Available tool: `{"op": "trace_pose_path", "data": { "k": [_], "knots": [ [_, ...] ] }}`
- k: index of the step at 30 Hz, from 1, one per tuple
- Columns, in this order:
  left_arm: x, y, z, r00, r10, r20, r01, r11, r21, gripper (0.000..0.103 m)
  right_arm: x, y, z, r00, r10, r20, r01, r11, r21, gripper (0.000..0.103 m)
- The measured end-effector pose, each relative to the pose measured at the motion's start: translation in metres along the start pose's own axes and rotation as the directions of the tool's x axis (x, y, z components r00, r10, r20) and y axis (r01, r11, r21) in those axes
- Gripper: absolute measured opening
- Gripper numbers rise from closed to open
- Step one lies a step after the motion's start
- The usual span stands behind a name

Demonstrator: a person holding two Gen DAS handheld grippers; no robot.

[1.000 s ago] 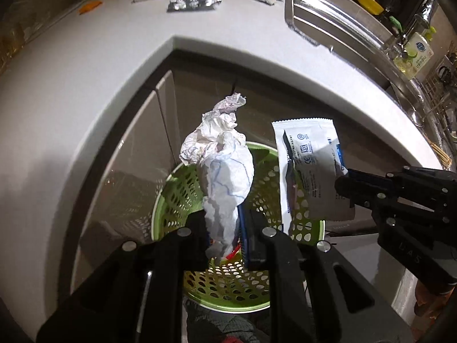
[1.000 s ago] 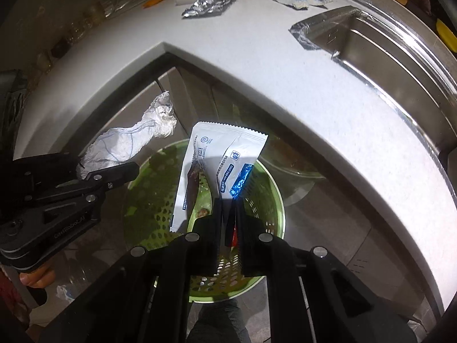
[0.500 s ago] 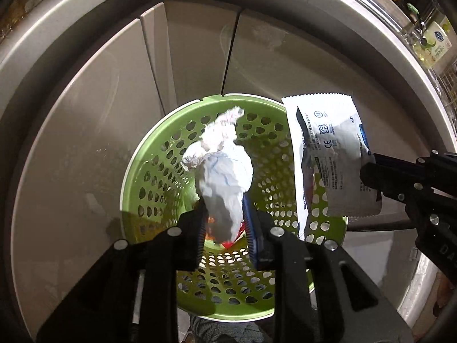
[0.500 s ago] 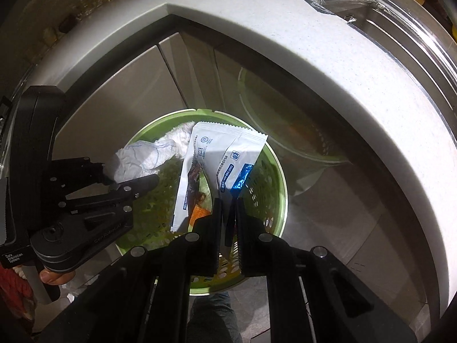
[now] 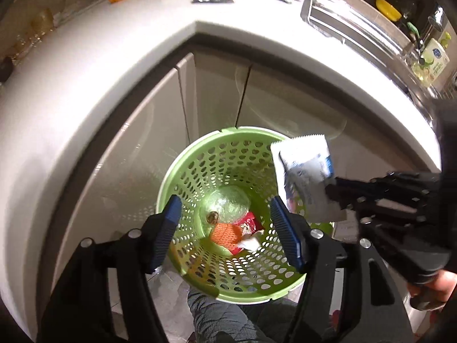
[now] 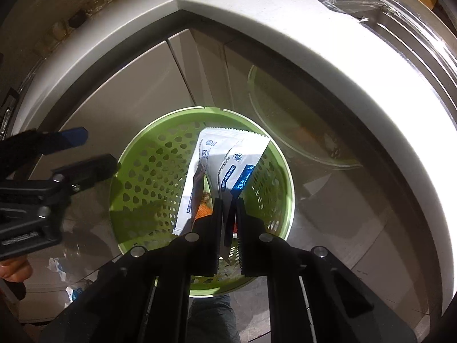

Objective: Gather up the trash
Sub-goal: 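Carry both over the green basket, left drops the tissue while right drops the medicine packet, then grasp the silver foil blister pack with the left tool while the right tool reaches toward the milk carton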

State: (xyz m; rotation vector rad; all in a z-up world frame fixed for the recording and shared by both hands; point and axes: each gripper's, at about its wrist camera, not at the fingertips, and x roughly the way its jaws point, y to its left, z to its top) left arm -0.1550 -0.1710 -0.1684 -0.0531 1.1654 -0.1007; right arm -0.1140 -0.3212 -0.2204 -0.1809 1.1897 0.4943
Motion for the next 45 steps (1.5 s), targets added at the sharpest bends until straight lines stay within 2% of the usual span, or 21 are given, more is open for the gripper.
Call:
{"op": "trace_pose_path", "data": {
  "k": [3,4,6,8,10,12,14,18,20,22,23,29,32,39,45],
  "knots": [
    [-0.020,0.004,0.004,1.000,0.025,0.019,-0.024,0.999,-0.021,0.068,0.010,0.005,-0.005,1.000,0.014,-0.018,-0.015,1.000,-0.019,0.011],
    [-0.023,0.007,0.003,0.999,0.030,0.024,-0.029,0.999,-0.026,0.070,0.013,0.006,-0.005,1.000,0.017,-0.025,-0.018,1.000,-0.025,0.014],
    [-0.031,0.009,0.005,0.998,0.049,0.030,-0.048,0.998,-0.040,0.071,0.019,0.009,-0.007,0.999,0.027,-0.038,-0.028,0.999,-0.033,0.040],
    [-0.037,0.009,0.009,0.998,0.063,0.031,-0.061,0.997,-0.050,0.072,0.016,0.009,-0.008,0.999,0.028,-0.036,-0.029,0.999,-0.036,0.053],
    [-0.048,0.010,0.010,0.997,0.076,0.035,-0.073,0.996,-0.059,0.074,0.007,0.009,-0.005,0.999,0.036,-0.020,-0.037,0.999,-0.039,0.056],
    [-0.062,0.013,0.015,0.995,0.083,0.048,-0.079,0.995,-0.067,0.076,-0.007,0.009,-0.001,0.999,0.039,0.006,-0.039,0.999,-0.037,0.068],
    [-0.073,0.018,0.018,0.994,0.086,0.063,-0.081,0.994,-0.074,0.079,-0.023,0.010,0.004,0.999,0.032,0.038,-0.031,0.999,-0.034,0.073],
    [-0.096,0.021,0.034,0.991,0.090,0.096,-0.081,0.992,-0.094,0.081,-0.061,0.011,0.018,0.993,0.027,0.117,-0.024,0.999,-0.025,0.090],
    [-0.106,0.022,0.046,0.990,0.079,0.119,-0.067,0.992,-0.104,0.086,-0.082,0.007,0.025,0.987,0.022,0.160,-0.019,1.000,-0.017,0.096],
    [-0.112,0.022,0.058,0.987,0.071,0.147,-0.055,0.993,-0.109,0.091,-0.099,0.006,0.031,0.981,0.014,0.196,-0.011,1.000,-0.015,0.098],
    [-0.112,0.022,0.066,0.989,0.063,0.132,-0.050,0.994,-0.099,0.091,-0.106,0.004,0.036,0.978,0.004,0.210,-0.001,1.000,-0.014,0.100],
    [-0.097,0.019,0.116,0.984,0.033,0.175,-0.021,0.998,-0.067,0.091,-0.125,-0.012,0.067,0.962,-0.064,0.264,0.059,0.998,0.028,0.100],
    [-0.075,0.021,0.146,0.983,-0.014,0.181,0.026,0.997,-0.066,0.091,-0.127,-0.027,0.085,0.957,-0.094,0.276,0.079,0.995,0.063,0.100],
    [-0.007,0.020,0.219,0.992,-0.021,0.124,0.029,0.998,-0.057,0.091,-0.122,-0.054,0.135,0.943,-0.158,0.292,0.120,0.983,0.142,0.100],
    [0.044,0.015,0.268,0.997,-0.041,0.067,0.045,0.998,-0.047,0.091,-0.112,-0.076,0.180,0.939,-0.189,0.288,0.138,0.973,0.187,0.101]
  ]
}}
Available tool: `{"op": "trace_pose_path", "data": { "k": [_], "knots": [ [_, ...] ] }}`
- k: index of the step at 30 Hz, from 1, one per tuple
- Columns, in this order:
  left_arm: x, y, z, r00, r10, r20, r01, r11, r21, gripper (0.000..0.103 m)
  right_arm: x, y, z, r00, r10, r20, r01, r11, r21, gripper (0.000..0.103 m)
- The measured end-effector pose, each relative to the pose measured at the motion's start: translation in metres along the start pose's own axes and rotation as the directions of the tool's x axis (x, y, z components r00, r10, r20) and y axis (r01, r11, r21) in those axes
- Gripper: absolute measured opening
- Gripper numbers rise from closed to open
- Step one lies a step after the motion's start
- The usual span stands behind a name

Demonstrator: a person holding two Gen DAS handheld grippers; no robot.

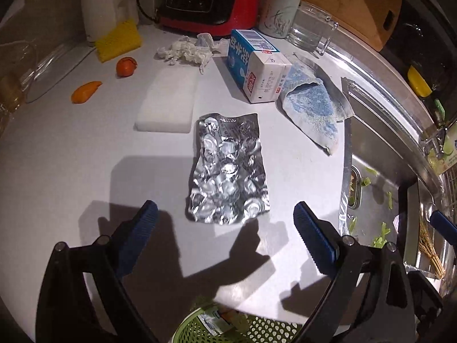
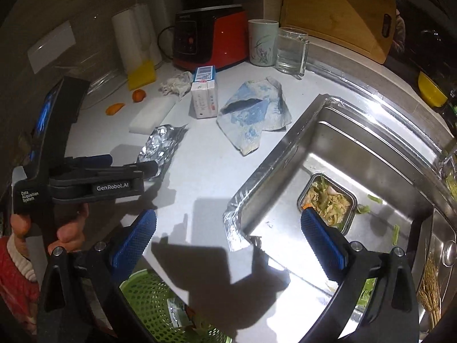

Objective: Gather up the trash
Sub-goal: 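Grasp the silver foil blister pack with the left tool while the right tool reaches toward the milk carton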

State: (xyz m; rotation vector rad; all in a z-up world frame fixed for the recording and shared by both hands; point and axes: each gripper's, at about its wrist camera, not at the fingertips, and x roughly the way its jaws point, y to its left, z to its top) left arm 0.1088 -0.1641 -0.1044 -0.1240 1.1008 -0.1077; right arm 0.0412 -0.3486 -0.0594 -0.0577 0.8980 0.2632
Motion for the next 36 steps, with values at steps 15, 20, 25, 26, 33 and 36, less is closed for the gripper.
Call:
{"op": "trace_pose_path", "data": {
  "k": [15,20,25,26,33,36],
  "knots": [
    [0.039,-0.001,0.027,0.999,-0.008,-0.052,0.009,1.000,0.004,0.061,0.059,0.003,0.060,1.000,0.017,-0.017,-0.017,1.000,-0.012,0.101],
    [0.023,0.003,0.024,1.000,0.009,-0.014,-0.008,1.000,0.011,0.060,0.074,0.013,0.082,0.999,0.049,-0.008,-0.049,0.998,-0.028,0.101],
    [-0.006,0.023,0.025,0.998,0.043,0.042,-0.043,0.999,0.001,0.061,0.103,0.029,0.112,0.998,0.070,-0.003,-0.070,0.997,-0.038,0.100],
    [-0.010,0.027,0.026,0.997,0.053,0.051,-0.053,0.999,0.000,0.061,0.111,0.033,0.118,0.997,0.071,-0.005,-0.071,0.997,-0.038,0.100],
    [-0.019,0.059,0.036,0.993,0.090,0.079,-0.088,0.996,-0.026,0.061,0.168,0.052,0.156,0.999,0.030,-0.024,-0.031,0.999,-0.028,0.100],
    [-0.019,0.066,0.035,0.993,0.093,0.078,-0.091,0.995,-0.034,0.061,0.187,0.056,0.164,0.999,-0.004,-0.040,0.002,0.999,-0.036,0.089]
  ]
}}
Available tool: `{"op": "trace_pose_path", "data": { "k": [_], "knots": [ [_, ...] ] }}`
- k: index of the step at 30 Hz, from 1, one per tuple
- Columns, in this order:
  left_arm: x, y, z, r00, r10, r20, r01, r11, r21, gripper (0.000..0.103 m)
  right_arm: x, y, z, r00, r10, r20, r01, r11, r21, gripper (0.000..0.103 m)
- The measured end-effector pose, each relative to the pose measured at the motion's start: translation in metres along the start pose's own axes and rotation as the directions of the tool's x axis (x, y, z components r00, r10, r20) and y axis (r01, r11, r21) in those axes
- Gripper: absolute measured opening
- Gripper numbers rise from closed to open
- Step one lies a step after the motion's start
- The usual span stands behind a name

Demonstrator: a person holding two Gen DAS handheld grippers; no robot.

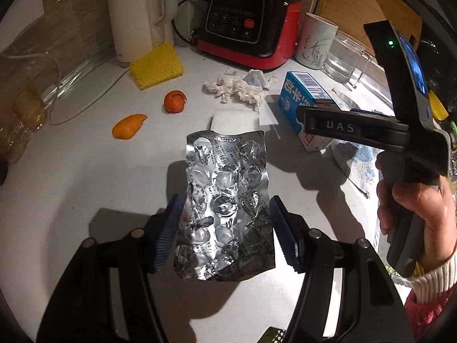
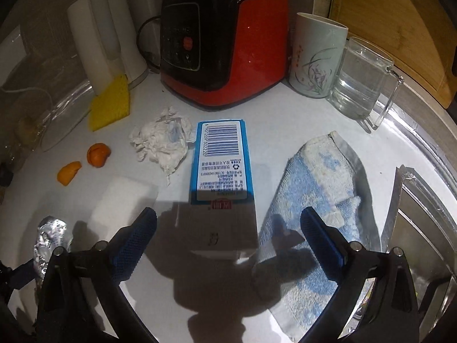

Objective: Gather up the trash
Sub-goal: 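Grasp the silver foil blister pack with the left tool while the right tool reaches toward the milk carton, then carry both over the green basket, left drops the blister pack while right drops the milk carton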

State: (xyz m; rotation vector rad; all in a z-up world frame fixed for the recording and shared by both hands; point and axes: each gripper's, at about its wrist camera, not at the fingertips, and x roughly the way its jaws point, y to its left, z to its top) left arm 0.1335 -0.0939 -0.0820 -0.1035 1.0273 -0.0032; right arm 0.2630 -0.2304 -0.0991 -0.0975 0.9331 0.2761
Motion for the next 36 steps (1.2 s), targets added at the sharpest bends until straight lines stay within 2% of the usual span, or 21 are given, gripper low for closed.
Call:
{"op": "trace_pose_path", "data": {
  "k": [1,3,7,14,19,25,36],
  "knots": [
    [0.000,0.001,0.000,1.000,0.001,-0.001,-0.001,1.000,-0.003,0.061,0.004,0.000,0.001,1.000,0.000,-0.008,0.000,1.000,-0.002,0.082],
    [-0.001,0.004,-0.001,1.000,0.004,-0.003,-0.004,1.000,-0.006,0.061,0.012,-0.002,0.001,0.999,0.021,-0.041,-0.020,1.000,0.014,0.043],
    [-0.009,0.002,-0.007,1.000,0.004,0.004,-0.004,1.000,0.004,0.060,0.003,-0.008,-0.006,0.997,0.057,-0.047,-0.055,0.997,0.048,0.042],
    [-0.043,-0.011,-0.033,0.999,-0.031,0.016,0.031,0.999,0.029,0.061,-0.063,-0.006,-0.053,0.995,0.096,-0.015,-0.095,0.995,0.034,0.042],
    [-0.074,-0.028,-0.074,0.999,-0.044,0.014,0.042,0.997,0.066,0.061,-0.118,-0.006,-0.111,0.992,0.125,-0.012,-0.125,0.992,0.029,0.042],
    [-0.101,-0.048,-0.140,0.999,-0.046,-0.028,0.048,0.994,0.097,0.061,-0.167,-0.009,-0.186,0.989,0.144,-0.039,-0.143,0.990,0.015,0.042],
    [-0.116,-0.057,-0.237,0.995,-0.005,-0.100,0.015,0.995,0.099,0.061,-0.190,-0.006,-0.301,0.976,0.160,-0.150,-0.167,0.986,-0.030,0.042]
  ]
}}
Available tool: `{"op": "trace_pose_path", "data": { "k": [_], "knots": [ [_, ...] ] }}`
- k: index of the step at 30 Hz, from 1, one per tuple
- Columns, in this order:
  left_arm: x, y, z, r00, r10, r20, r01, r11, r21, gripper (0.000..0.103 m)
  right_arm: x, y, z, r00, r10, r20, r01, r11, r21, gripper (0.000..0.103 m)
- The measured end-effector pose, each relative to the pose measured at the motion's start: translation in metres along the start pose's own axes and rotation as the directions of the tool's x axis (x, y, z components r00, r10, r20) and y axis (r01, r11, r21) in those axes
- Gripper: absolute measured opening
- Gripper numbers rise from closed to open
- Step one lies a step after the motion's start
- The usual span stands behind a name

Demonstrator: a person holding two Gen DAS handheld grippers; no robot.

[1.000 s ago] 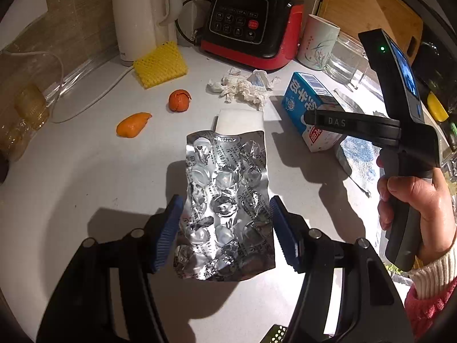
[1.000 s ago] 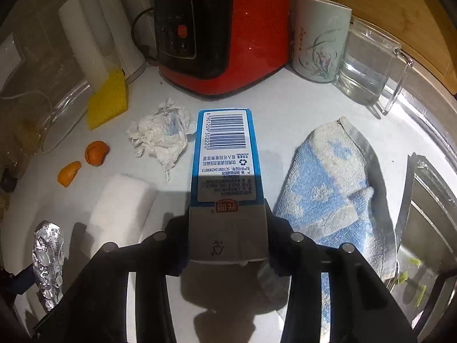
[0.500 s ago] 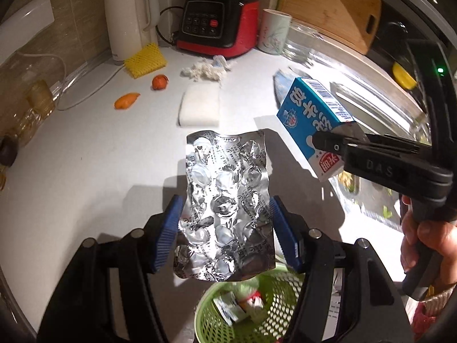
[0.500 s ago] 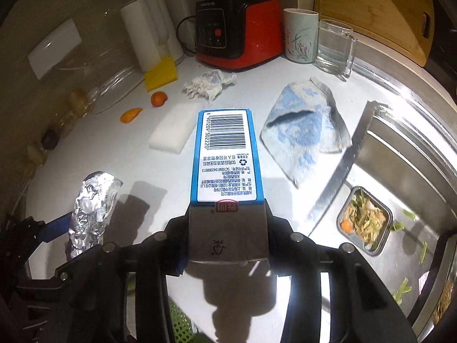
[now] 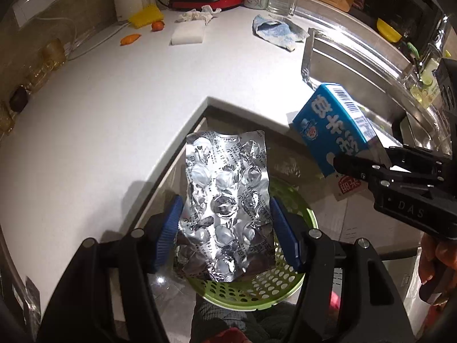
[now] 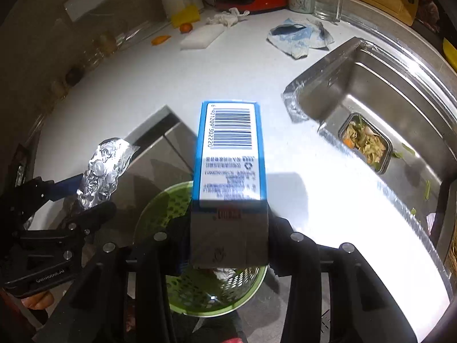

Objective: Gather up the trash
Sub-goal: 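Carry both over the green basket, left drops the blister pack while right drops the milk carton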

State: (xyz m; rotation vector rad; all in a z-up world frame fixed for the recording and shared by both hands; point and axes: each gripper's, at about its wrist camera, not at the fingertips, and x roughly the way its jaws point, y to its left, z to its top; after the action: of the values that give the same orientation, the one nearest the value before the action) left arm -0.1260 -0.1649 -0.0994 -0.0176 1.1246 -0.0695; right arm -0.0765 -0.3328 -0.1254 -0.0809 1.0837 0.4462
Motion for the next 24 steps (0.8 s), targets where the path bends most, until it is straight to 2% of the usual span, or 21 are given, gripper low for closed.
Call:
{"op": "trace_pose_path", "data": {
  "k": [4,11,17,24],
  "knots": [
    [0.007,0.000,-0.020,1.000,0.004,-0.026,-0.005,1.000,-0.013,0.061,0.004,0.014,-0.024,1.000,0.005,-0.025,-0.006,0.999,-0.039,0.042],
    [0.019,0.003,-0.041,0.998,0.017,-0.054,-0.018,0.999,-0.027,0.061,0.010,0.040,-0.046,0.999,0.014,-0.043,-0.020,0.991,-0.132,0.042],
    [0.044,0.014,-0.058,0.993,0.036,-0.115,-0.043,0.998,-0.056,0.061,0.051,0.045,-0.068,0.994,-0.003,-0.111,-0.017,0.984,-0.176,0.042],
    [0.065,0.019,-0.070,0.985,0.053,-0.164,-0.064,0.996,-0.066,0.061,0.097,0.041,-0.086,0.984,0.028,-0.177,-0.059,0.984,-0.169,0.044]
  ]
}}
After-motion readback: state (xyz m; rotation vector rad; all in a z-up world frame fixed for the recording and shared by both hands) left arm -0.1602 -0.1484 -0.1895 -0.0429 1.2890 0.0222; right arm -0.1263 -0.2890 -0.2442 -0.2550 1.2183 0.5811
